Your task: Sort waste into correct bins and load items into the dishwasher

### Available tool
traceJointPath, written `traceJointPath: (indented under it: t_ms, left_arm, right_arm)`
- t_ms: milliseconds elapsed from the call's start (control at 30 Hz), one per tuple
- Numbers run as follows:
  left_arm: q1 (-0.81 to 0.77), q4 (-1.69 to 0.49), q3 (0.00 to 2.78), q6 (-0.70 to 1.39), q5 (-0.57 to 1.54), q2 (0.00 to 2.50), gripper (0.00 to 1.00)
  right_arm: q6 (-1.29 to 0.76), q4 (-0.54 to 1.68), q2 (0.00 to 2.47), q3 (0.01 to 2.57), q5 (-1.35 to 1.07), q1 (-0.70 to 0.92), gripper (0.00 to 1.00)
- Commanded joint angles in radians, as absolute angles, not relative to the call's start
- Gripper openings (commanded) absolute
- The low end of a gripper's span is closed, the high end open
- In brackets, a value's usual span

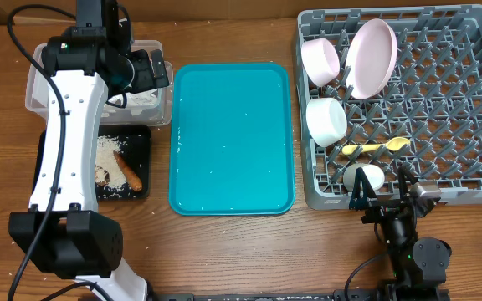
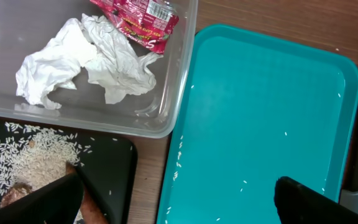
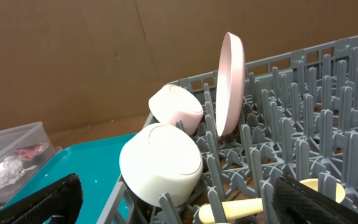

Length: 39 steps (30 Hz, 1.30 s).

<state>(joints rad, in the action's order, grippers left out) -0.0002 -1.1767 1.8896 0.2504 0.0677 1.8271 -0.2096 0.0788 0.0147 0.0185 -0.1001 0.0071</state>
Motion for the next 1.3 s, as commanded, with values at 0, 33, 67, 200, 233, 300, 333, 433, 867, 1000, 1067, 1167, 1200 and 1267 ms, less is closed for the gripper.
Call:
traceJointPath:
  t_ms: [0, 33, 67, 200, 233, 300, 333, 433, 867, 1000, 1067, 1167, 1200, 1267]
  left_arm:
    - [-0.001, -1.176, 1.899, 0.213, -0.005, 1.717, 1.00]
    - [-0.001, -1.177, 1.898, 0.212, -0.015, 1.697, 1.00]
    - [-0.001, -1.170, 1.891, 0.212, -0.018, 1.670, 1.00]
    - [-0.001, -1.000, 1.738, 0.157, 0.033, 1.494, 1.00]
    - [-0.001, -0.923, 1.662, 0.142, 0.052, 1.436, 1.00]
    - [-0.001, -0.788, 1.516, 0.136, 0.064, 1.336, 1.00]
    - [-0.001, -0.722, 1.439, 0.136, 0.065, 1.287, 1.00]
    - [-0.001, -0.452, 1.098, 0.134, 0.072, 1.069, 1.00]
    - [0.000, 0.084, 0.219, 0.134, 0.036, 0.432, 1.00]
    - [0.000, 0.137, 0.099, 0.133, 0.005, 0.274, 1.00]
    - [0.000, 0.134, 0.063, 0.133, -0.004, 0.207, 1.00]
    - [0.000, 0.133, 0.018, 0.125, -0.004, 0.118, 1.00]
    - [0.000, 0.126, 0.008, 0.123, -0.004, 0.097, 1.00]
    - [-0.001, 0.072, 0.005, 0.115, -0.007, 0.062, 1.00]
  right_arm:
    - [-0.216, 0.072, 0.003, 0.008, -0.107, 0.005, 1.00]
    - [-0.216, 0.072, 0.003, 0.008, -0.107, 0.005, 1.00]
    - [-0.216, 0.072, 0.003, 0.008, -0.107, 0.005, 1.00]
    - [-0.216, 0.072, 0.003, 0.008, -0.107, 0.005, 1.00]
    - [-0.216, 0.072, 0.003, 0.008, -0.107, 0.005, 1.00]
    - [-0.216, 0.072, 0.003, 0.008, -0.107, 0.005, 1.00]
    - [-0.216, 0.072, 0.003, 0.008, -0.107, 0.005, 1.00]
    - [-0.216, 0.072, 0.003, 0.008, -0.107, 0.005, 1.00]
    - [-0.216, 0.072, 0.003, 0.008, -0.107, 0.005, 1.00]
    - [-0.216, 0.072, 0.003, 0.008, -0.107, 0.005, 1.00]
    - [-0.216, 0.072, 0.003, 0.008, -0.107, 0.005, 1.00]
    - [-0.216, 0.072, 0.003, 0.008, -0.107, 0.005, 1.00]
    - [-0.216, 0.072, 0.003, 0.008, -0.107, 0.005, 1.00]
    - [-0.216, 0.072, 0.003, 0.008, -0.107, 0.005, 1.00]
